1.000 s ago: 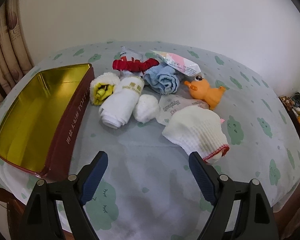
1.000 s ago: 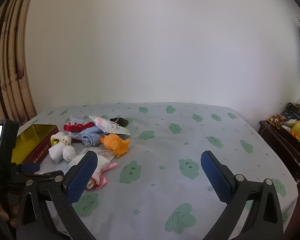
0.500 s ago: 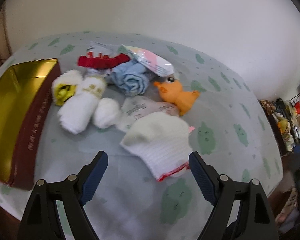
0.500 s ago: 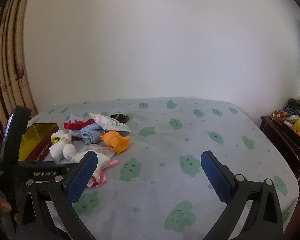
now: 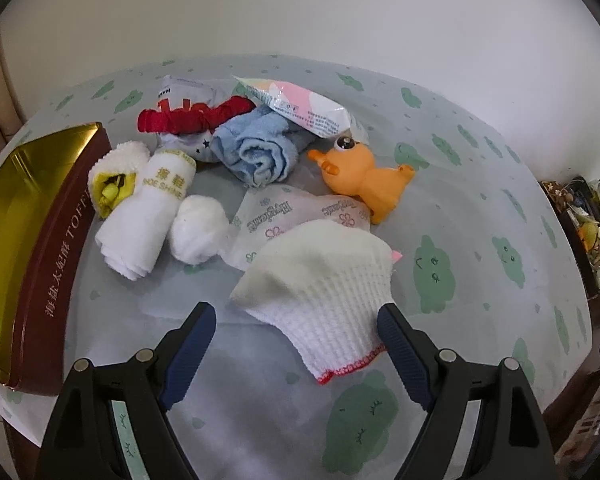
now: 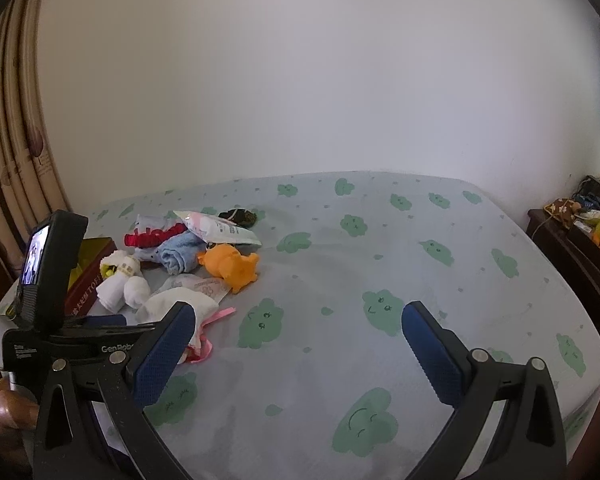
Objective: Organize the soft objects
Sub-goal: 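Close the left gripper on the white knit glove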
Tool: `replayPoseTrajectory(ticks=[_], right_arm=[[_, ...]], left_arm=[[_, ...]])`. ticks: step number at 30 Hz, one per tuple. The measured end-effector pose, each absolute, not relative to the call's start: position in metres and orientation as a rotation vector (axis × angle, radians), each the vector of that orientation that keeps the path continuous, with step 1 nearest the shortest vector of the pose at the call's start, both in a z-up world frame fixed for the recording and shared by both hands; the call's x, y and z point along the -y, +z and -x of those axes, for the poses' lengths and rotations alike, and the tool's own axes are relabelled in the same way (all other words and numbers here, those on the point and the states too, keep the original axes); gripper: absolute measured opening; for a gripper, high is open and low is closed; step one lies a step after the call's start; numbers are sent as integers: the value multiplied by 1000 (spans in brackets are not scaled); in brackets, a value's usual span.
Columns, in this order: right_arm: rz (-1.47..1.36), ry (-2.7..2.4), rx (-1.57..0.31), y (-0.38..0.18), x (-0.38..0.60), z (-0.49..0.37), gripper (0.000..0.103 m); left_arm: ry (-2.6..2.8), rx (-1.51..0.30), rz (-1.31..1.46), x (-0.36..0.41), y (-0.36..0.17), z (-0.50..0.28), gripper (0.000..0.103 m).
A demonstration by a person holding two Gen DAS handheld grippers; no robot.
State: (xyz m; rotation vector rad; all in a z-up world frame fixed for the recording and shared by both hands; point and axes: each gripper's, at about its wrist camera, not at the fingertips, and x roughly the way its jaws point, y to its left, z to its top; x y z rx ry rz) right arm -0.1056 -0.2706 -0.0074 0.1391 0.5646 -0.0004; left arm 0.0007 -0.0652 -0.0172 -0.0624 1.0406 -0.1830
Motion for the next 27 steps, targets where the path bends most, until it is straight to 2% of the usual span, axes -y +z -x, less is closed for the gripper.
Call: replayPoseTrajectory(ticks=[12,14,15,16,19,27], right_arm=[[-197,-7,-607,-15,281,100,103],[-204,-10,-612,-16,283,100,103],[-206,-13,-613,-16,284,99,103],[-209,-16,-614,-16,285,99,103],[-221,-24,-623,-18,288,97,103],[-235,-38,-635,-22,291,96,103]], left_arm=[[-165,-1033,1,75,-24,-4,84],[-199,-1039,26,74,-28,-4,58],[-211,-1047,40,73,-30,-4,36],[-226,-1047,59,73,-30,-3,28],[-196,-1009,-35,84,-24,3,20],[-163,-934,-93,91,-7,17,19]])
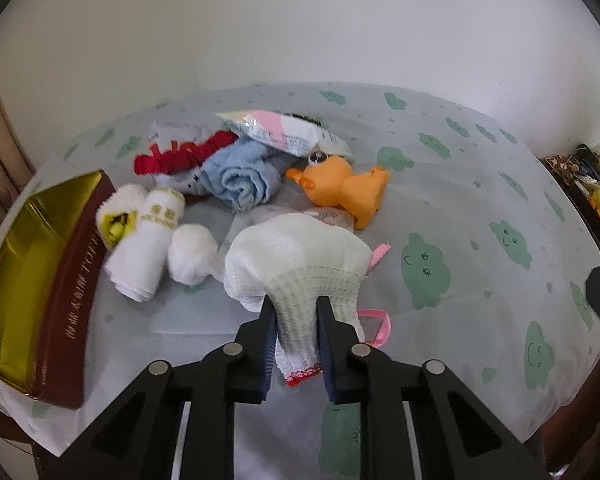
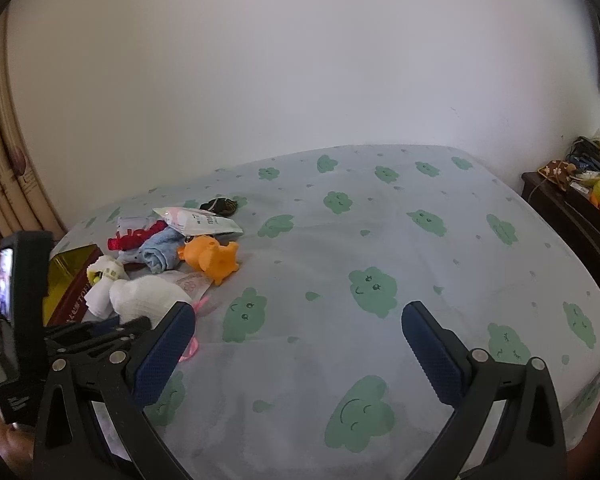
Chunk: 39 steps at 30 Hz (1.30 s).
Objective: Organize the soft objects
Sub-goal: 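Close the left gripper on the white knit glove, then carry the glove into the gold tin with the left gripper and release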
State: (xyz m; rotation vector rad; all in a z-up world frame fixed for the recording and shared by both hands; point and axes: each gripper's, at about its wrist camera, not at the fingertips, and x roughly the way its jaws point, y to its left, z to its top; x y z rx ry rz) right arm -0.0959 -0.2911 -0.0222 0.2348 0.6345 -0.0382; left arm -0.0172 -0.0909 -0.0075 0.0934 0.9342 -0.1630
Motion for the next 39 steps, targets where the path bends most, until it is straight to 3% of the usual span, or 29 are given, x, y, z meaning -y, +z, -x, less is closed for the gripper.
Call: replayPoseTrajectory(ticks=[16,24,30,33,35,39], right_arm=[[-179,-33,-678,-39,281,92,103],[-160,84,-684,-32,264,81,103],[-106,227,-738,-31,240,31,103],[-2,286,-749,-32,223,0,91],[28,316,-798,-36,219,-23,76],[-18,362,-885,-46,223,-60,73]], left_arm=[[-125,-854,-72,74,27,31,19],[62,-774,53,-40,82,31,19],[204,-913,45,-113,58,7,22],[251,-986,40,-130,39,-5,30],[284,-1000,23,-133,31,-9,38],[331,-968,28,-141,27,-6,50]])
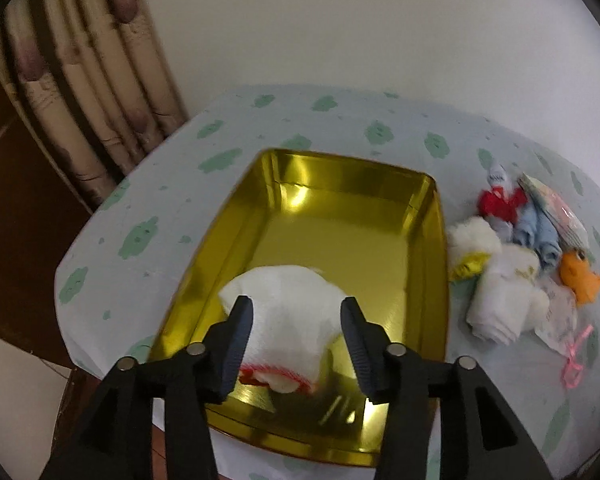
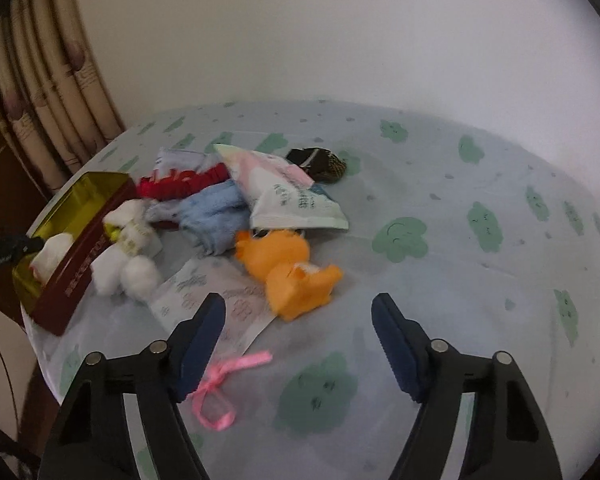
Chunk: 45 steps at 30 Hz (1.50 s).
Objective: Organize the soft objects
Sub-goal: 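Carry the glove into the gold tin with the left gripper and release, then place the orange duck toy in the tin with the right gripper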
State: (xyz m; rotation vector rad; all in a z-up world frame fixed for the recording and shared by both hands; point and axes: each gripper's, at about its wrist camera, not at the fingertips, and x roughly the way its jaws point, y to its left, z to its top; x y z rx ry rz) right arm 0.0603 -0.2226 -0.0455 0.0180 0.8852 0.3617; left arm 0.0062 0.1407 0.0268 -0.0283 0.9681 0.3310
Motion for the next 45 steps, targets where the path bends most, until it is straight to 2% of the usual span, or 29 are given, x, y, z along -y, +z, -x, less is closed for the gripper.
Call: replayPoseTrajectory(ticks=[1,3,7,9,13,14,19,25,29,33,40,45], right_arm=[[-26,382,-903,-48,222,-66,73],[-28,405,-940,-52,218,-77,73],[59,420,-965,-61,200,-91,71],[65,422,-1021,-71,196,-102,62],[-2,450,-1068,-76,205,-112,53],[-8,451,-1071,-75,206,-112,44],[-90,482,-1094,-67,221,-105,43],[-192,558,-993,-12,223,-63,44],[-222,705,-947,31,170,-59,44],[-181,843,-960,44,76,-75,45],[-45,847,-1066,-1,-81,-121,45],[-10,776,-1125,-36,-119,-138,45]], left_arm=[[357,-949,15,-141,28,-5,56],[392,-905,-7,-145,32,-5,60],[345,-870,12,-148,38,-5,60],[270,-865,85,-154,41,-3,60],[263,-851,145,-157,49,5,60],[271,-843,142,-157,51,8,60],[330,-814,112,-152,60,28,60],[413,-786,119,-160,61,67,61],[445,-818,169,-176,53,86,61],[473,-820,203,-189,46,104,61],[517,-776,251,-205,42,117,60],[517,-781,236,-209,38,115,61]])
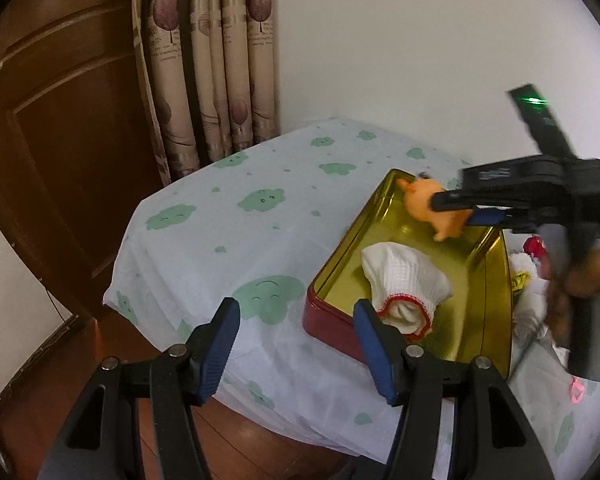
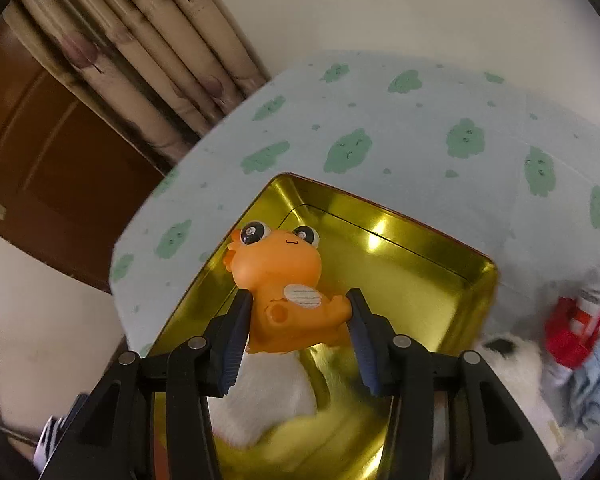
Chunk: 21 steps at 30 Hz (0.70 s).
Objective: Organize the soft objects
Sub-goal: 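Place the orange duck toy in the tin with the right gripper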
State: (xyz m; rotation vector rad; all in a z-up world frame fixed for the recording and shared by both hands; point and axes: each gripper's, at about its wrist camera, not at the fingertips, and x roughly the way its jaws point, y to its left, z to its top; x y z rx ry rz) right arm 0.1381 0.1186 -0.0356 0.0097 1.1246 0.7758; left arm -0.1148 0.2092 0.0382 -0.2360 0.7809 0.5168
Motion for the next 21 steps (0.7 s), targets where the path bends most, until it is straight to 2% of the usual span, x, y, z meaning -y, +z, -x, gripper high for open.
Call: replayPoseTrajectory(ticks=[7,13,16,18,20,21], right_arm=[[55,693,-1143,-52,-140,-143,45],[117,665,-1088,-45,-154,-137,50],[115,607,-953,-25,-138,-121,73],[52,610,-826,-6,-112,-104,80],[-15,628,-721,8,-72,-82,95],[-32,620,-685,11,-51,-71,98]], left_arm=[[501,-783,248,-211,38,114,61],[506,-770,210,-204,40,114,61],[520,-755,177,-199,41,115,60],[517,-748,165,-196,42,116,61],[500,-745,152,-190,42,117,60],[488,-742,140,-186,42,117,60]])
